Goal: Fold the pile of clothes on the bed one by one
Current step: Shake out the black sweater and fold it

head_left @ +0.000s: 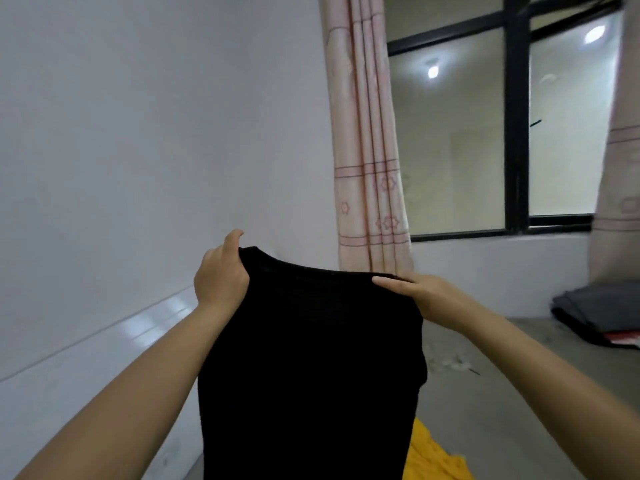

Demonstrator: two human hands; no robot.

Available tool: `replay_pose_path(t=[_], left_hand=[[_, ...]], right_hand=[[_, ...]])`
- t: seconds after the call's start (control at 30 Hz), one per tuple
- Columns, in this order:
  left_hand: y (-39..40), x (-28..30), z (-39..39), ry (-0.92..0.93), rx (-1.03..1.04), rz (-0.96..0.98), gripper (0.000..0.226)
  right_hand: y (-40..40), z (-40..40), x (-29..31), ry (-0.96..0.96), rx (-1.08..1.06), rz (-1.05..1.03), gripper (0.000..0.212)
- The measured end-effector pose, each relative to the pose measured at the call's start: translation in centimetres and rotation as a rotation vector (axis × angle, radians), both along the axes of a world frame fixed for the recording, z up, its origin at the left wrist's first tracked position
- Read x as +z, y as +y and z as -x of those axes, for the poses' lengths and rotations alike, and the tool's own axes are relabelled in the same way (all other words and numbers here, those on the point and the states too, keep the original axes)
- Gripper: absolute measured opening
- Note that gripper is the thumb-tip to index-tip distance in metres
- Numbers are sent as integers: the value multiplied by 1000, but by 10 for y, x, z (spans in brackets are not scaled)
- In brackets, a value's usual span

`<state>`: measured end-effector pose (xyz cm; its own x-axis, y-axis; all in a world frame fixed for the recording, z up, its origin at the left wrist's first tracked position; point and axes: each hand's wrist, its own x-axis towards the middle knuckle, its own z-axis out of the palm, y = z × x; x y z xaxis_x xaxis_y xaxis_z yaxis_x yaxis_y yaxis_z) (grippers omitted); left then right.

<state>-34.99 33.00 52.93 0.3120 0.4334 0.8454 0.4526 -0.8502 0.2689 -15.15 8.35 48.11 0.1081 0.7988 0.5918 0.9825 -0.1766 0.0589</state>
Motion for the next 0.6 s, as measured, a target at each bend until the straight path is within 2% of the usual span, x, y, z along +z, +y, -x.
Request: replay_pose_path(t=[0.07,0.13,0.23,0.33,0.37,0.4,0.47,0.53,0.57,0.6], left_hand=[[-12,-1,12,80,4,-55,50],[-26,-5,27,138,-15,-111,47],[-55,-19,52,170,-71,-166,50],[-84,-40,79,195,-113,-174,47],[-96,-47,88,197,-142,-171,44],[-109,-53,96,203,-172,-181,44],[-133,-64,111,230,-213,-203,50],[-150,-73,126,271,-236,-175,62],[-156,-76,133,280,-237,-166,67],[-161,-78,140,285,-237,-168,71]], right_hand=[[-20,11,-4,51,-12,-90,71],[-41,32,-2,377,5,-275,71],[-64,60,-5,883,-104,-359,65],[-89,96,-19,1155,-247,-657,66],[-98,112,-26,1138,-315,-762,68],[-106,128,-34,1030,-380,-817,68],[-122,157,-51,607,-438,-752,63],[-145,174,-61,168,-415,-644,47],[-159,180,-61,25,-406,-601,36],[-173,183,-60,-102,-400,-550,35]])
